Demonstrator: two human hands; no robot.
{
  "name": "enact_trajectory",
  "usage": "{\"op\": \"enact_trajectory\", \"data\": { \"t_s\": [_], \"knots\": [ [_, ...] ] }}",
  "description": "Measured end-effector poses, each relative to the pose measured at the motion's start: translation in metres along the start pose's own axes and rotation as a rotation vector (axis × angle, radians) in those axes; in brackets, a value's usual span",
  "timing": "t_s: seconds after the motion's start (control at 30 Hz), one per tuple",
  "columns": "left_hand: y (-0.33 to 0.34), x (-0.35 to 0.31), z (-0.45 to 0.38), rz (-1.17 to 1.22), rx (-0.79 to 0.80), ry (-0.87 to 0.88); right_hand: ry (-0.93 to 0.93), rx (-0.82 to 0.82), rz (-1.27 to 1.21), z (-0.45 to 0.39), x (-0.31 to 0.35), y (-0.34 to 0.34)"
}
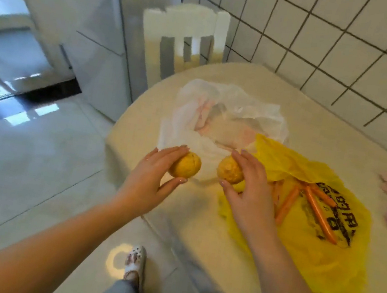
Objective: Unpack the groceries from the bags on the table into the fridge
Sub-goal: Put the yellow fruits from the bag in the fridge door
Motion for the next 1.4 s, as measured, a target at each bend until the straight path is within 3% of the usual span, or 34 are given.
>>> {"op": "enact_trajectory", "data": {
  "t_s": [0.13, 0.33, 0.6, 0.77, 1.07, 1.4],
  "knots": [
    [-0.064, 0.022, 0.042, -0.055, -0.173, -0.199, -0.174, 0.108, -0.032, -0.010, 0.068, 0.043],
    [-0.156, 0.071, 0.095, -0.134, -0.376, -0.337, -0.350, 0.233, -0.062, -0.014, 0.175, 0.116],
    [-0.294, 0.156, 0.161, -0.177, -0.502, -0.390, -0.508, 0.286, -0.118, -0.021, 0.334, 0.229],
    [-0.353, 0.199, 0.178, -0.216, -0.512, -0.419, -0.540, 0.293, -0.149, -0.031, 0.396, 0.277],
    [-0.412, 0.299, 0.152, -0.204, -0.571, -0.447, -0.559, 0.296, -0.146, -0.101, 0.456, 0.349],
    [-0.498, 0.442, 0.035, -0.243, -0.587, -0.371, -0.585, 0.234, -0.235, -0.264, 0.542, 0.438]
  ]
}}
Point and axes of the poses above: each hand's wrist, its own z-axis away from the middle knuckle, its own y-axis out of the palm, x = y × z, the point moved 2 cm from there along -z, towards the middle knuckle, and after that the axes turned 9 degrees about y, right-handed, at the moved point
